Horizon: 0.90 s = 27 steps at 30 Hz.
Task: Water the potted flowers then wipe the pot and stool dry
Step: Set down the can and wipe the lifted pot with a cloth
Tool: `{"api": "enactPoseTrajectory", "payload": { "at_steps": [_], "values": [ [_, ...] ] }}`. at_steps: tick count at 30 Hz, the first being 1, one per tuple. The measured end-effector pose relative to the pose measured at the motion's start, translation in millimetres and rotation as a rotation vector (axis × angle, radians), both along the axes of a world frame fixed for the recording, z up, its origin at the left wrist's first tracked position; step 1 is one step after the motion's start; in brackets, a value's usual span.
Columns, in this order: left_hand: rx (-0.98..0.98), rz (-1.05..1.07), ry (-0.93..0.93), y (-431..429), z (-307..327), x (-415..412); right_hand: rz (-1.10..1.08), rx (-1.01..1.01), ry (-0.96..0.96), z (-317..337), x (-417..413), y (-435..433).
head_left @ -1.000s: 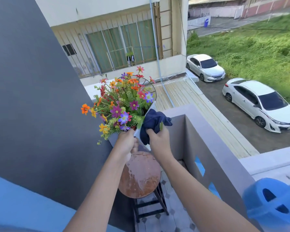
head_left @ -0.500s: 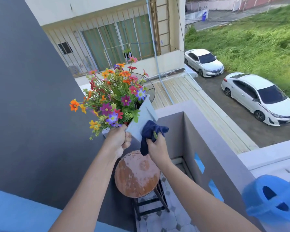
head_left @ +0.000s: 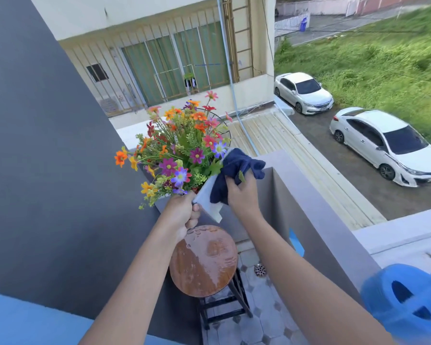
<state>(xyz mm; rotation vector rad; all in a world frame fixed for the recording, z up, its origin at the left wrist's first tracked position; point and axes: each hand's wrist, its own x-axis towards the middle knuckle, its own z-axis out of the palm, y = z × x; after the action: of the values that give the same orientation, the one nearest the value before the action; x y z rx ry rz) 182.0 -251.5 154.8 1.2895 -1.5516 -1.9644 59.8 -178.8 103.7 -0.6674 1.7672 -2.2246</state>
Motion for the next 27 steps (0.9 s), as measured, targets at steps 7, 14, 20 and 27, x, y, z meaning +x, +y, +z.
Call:
{"api": "enactPoseTrajectory", "payload": {
  "at_steps": [7, 14, 20, 27],
  "values": [
    [0.033, -0.003, 0.005, 2, 4, -2, -0.046, 0.123, -0.157, -35, -20, 7],
    [0.091, 0.066, 0.021, -3, 4, -8, 0.15, 0.177, -0.015, -56, 20, 12],
    [0.115, 0.096, 0.032, -3, 3, -9, 0.27, 0.088, -0.092, -43, 37, 24],
    [0.052, 0.083, 0.012, 5, -4, -12, 0.224, -0.057, -0.251, -11, 39, 14]
  ]
}}
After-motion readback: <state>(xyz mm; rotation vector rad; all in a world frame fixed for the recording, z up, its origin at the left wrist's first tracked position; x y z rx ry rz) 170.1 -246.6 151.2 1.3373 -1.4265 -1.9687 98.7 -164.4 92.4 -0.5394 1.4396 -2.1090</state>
